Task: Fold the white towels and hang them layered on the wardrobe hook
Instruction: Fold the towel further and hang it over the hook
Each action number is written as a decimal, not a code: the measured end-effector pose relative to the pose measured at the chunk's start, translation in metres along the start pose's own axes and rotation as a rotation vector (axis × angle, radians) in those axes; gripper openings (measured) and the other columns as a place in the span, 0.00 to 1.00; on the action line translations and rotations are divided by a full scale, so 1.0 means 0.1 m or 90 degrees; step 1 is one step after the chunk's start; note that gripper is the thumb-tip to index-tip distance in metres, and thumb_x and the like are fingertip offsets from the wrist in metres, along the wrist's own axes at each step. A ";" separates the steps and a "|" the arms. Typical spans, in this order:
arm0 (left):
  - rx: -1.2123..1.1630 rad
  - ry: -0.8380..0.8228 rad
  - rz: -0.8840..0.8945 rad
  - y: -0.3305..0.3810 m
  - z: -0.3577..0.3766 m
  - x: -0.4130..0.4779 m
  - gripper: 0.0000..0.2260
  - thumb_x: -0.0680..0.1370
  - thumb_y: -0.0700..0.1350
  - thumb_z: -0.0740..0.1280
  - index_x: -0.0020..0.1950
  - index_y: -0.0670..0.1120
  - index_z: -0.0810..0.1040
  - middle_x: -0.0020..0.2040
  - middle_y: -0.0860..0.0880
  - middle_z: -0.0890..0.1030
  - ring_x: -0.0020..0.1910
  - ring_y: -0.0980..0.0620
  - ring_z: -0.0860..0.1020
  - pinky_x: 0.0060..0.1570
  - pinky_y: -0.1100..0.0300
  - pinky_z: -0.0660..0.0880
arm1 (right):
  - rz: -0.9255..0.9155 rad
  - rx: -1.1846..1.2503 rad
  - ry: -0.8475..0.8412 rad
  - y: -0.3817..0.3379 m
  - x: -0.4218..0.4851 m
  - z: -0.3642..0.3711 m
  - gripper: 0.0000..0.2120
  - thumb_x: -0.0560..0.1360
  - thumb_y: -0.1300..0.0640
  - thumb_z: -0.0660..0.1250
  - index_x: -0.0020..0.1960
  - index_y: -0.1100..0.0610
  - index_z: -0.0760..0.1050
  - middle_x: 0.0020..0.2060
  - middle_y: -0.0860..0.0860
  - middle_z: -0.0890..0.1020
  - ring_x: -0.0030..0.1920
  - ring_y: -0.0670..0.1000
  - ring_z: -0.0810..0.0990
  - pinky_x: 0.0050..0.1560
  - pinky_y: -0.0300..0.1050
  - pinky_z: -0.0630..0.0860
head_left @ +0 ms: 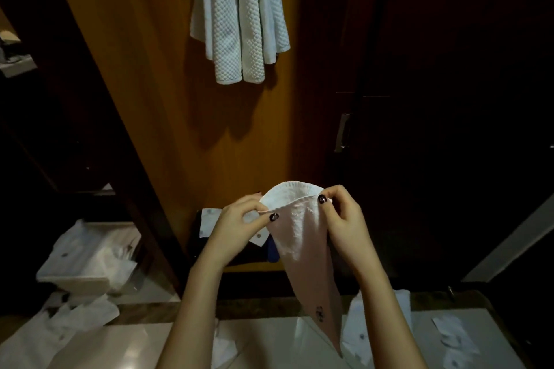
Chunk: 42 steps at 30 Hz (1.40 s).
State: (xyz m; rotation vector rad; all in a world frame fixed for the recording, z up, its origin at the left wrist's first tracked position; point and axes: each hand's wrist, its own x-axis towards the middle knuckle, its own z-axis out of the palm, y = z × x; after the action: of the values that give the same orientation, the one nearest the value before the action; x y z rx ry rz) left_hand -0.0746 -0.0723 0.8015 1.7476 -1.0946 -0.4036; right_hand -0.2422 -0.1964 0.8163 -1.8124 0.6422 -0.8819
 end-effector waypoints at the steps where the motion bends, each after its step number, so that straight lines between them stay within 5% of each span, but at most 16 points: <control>1: -0.009 -0.006 0.000 -0.04 -0.03 0.00 0.11 0.74 0.45 0.73 0.33 0.56 0.80 0.51 0.72 0.78 0.61 0.74 0.70 0.58 0.71 0.65 | 0.005 -0.006 0.000 0.01 0.01 -0.03 0.09 0.81 0.60 0.60 0.44 0.50 0.73 0.37 0.41 0.77 0.37 0.39 0.74 0.39 0.34 0.72; 5: -0.104 -0.021 0.011 -0.12 -0.09 0.01 0.12 0.73 0.39 0.74 0.32 0.49 0.78 0.52 0.59 0.84 0.58 0.63 0.78 0.56 0.65 0.72 | 0.043 -0.026 -0.027 0.09 -0.01 -0.13 0.08 0.81 0.58 0.61 0.44 0.52 0.73 0.35 0.47 0.76 0.35 0.45 0.72 0.38 0.44 0.71; 8: -0.182 -0.010 0.021 -0.06 -0.13 0.05 0.16 0.73 0.36 0.73 0.31 0.51 0.74 0.39 0.56 0.81 0.41 0.62 0.78 0.41 0.72 0.71 | 0.024 -0.068 -0.010 0.13 0.00 -0.15 0.06 0.81 0.58 0.62 0.45 0.53 0.74 0.38 0.53 0.77 0.36 0.49 0.74 0.39 0.45 0.72; 12: -0.221 0.042 0.054 -0.06 -0.18 0.09 0.11 0.74 0.36 0.72 0.34 0.44 0.74 0.31 0.57 0.73 0.31 0.62 0.69 0.33 0.73 0.66 | 0.007 -0.075 0.020 0.12 0.04 -0.11 0.06 0.80 0.58 0.64 0.46 0.49 0.75 0.41 0.41 0.79 0.44 0.41 0.78 0.43 0.33 0.73; 19: -0.258 0.103 0.010 -0.07 -0.40 0.12 0.10 0.76 0.39 0.70 0.47 0.56 0.80 0.34 0.42 0.76 0.34 0.51 0.74 0.35 0.64 0.71 | -0.058 -0.007 0.058 -0.10 0.11 0.05 0.07 0.78 0.59 0.68 0.47 0.46 0.79 0.43 0.40 0.82 0.47 0.41 0.80 0.45 0.32 0.75; 23: 0.019 0.110 0.053 -0.08 -0.59 0.08 0.11 0.76 0.40 0.71 0.47 0.58 0.81 0.46 0.59 0.82 0.48 0.62 0.77 0.45 0.76 0.68 | -0.068 -0.009 0.020 -0.14 0.08 0.16 0.06 0.77 0.59 0.69 0.46 0.47 0.80 0.43 0.41 0.82 0.46 0.42 0.81 0.45 0.34 0.77; 29: 0.167 -0.092 0.048 0.11 -0.39 0.11 0.11 0.75 0.47 0.72 0.56 0.55 0.82 0.52 0.62 0.79 0.51 0.63 0.77 0.44 0.72 0.71 | -0.123 -0.096 -0.071 -0.17 0.08 0.25 0.09 0.77 0.63 0.67 0.46 0.49 0.79 0.44 0.40 0.81 0.48 0.41 0.80 0.49 0.32 0.74; 33: 0.128 -0.156 -0.007 0.15 -0.19 0.07 0.04 0.77 0.46 0.70 0.42 0.52 0.81 0.37 0.53 0.82 0.35 0.57 0.81 0.35 0.58 0.77 | -0.125 -0.108 -0.079 -0.18 0.07 0.24 0.11 0.78 0.63 0.67 0.47 0.46 0.78 0.44 0.38 0.81 0.49 0.38 0.80 0.49 0.29 0.72; 36: 0.116 -0.138 -0.004 0.11 -0.20 0.08 0.06 0.77 0.44 0.69 0.40 0.49 0.80 0.36 0.51 0.82 0.36 0.55 0.81 0.44 0.47 0.79 | -0.099 -0.100 -0.072 -0.17 0.04 0.20 0.11 0.77 0.62 0.68 0.46 0.45 0.79 0.44 0.37 0.82 0.49 0.38 0.80 0.48 0.29 0.73; 42: 0.123 -0.141 0.038 0.02 -0.29 0.11 0.10 0.77 0.46 0.69 0.38 0.59 0.76 0.43 0.57 0.78 0.50 0.59 0.73 0.49 0.57 0.70 | 0.038 -0.115 -0.135 -0.13 0.02 0.12 0.13 0.75 0.58 0.71 0.51 0.40 0.78 0.46 0.37 0.83 0.53 0.36 0.80 0.53 0.34 0.77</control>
State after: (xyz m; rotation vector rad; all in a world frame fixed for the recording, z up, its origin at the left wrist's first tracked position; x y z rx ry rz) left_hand -0.0501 -0.0652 0.8188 1.8656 -1.3791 -0.4761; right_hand -0.2307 -0.1861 0.8258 -2.0050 0.6524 -0.5970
